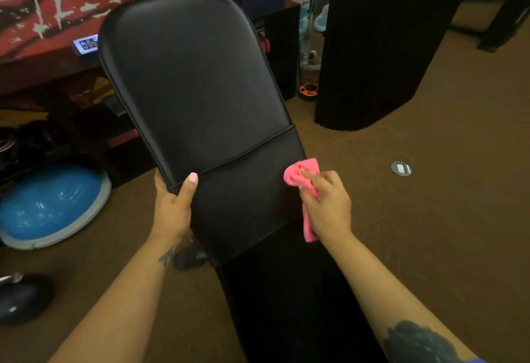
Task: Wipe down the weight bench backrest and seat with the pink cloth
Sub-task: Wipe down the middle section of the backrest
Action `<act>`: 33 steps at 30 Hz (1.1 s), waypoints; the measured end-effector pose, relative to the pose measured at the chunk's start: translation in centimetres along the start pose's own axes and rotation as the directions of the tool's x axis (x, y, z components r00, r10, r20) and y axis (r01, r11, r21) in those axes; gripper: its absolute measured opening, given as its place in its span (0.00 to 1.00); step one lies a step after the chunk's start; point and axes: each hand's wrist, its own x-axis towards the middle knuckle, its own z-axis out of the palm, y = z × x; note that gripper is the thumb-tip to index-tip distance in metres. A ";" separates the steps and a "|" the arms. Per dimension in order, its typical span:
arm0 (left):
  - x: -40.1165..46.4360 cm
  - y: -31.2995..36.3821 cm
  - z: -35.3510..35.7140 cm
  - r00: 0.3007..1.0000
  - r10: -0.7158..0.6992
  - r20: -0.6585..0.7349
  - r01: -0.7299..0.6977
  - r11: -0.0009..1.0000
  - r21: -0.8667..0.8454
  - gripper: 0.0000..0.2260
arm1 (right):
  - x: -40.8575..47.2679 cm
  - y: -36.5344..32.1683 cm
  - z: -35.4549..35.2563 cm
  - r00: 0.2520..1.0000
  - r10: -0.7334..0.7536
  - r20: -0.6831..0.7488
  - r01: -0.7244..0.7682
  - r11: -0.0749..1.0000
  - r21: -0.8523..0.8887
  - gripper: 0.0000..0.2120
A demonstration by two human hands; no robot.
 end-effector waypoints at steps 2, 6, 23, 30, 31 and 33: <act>0.1 -0.1 -0.1 1.000 0.004 -0.003 -0.004 1.000 0.011 0.26 | -0.5 1.4 -0.8 1.000 0.016 0.012 -0.015 0.999 -0.034 0.13; 0.6 -0.7 -0.5 1.000 0.009 0.000 -0.008 0.999 0.049 0.30 | 1.0 1.3 -0.3 0.994 0.088 -0.073 -0.091 0.995 -0.041 0.11; -0.6 -0.6 0.2 0.993 -0.116 -0.021 0.114 0.992 -0.056 0.32 | -5.4 1.5 2.1 0.943 -0.321 0.091 0.328 0.941 -0.082 0.18; -3.3 -2.7 -0.5 0.940 -0.331 0.087 0.342 0.902 -0.265 0.35 | -5.0 3.2 0.8 0.968 -0.252 -0.002 0.249 0.958 -0.144 0.16; -3.7 -3.2 -0.4 0.932 -0.349 0.094 0.361 0.888 -0.285 0.32 | -5.1 2.6 1.3 0.972 -0.234 -0.011 0.231 0.965 -0.128 0.16; -4.5 -3.9 -0.3 0.919 -0.373 0.131 0.395 0.873 -0.285 0.37 | -6.1 1.2 2.3 0.962 -0.270 0.028 0.272 0.958 -0.097 0.17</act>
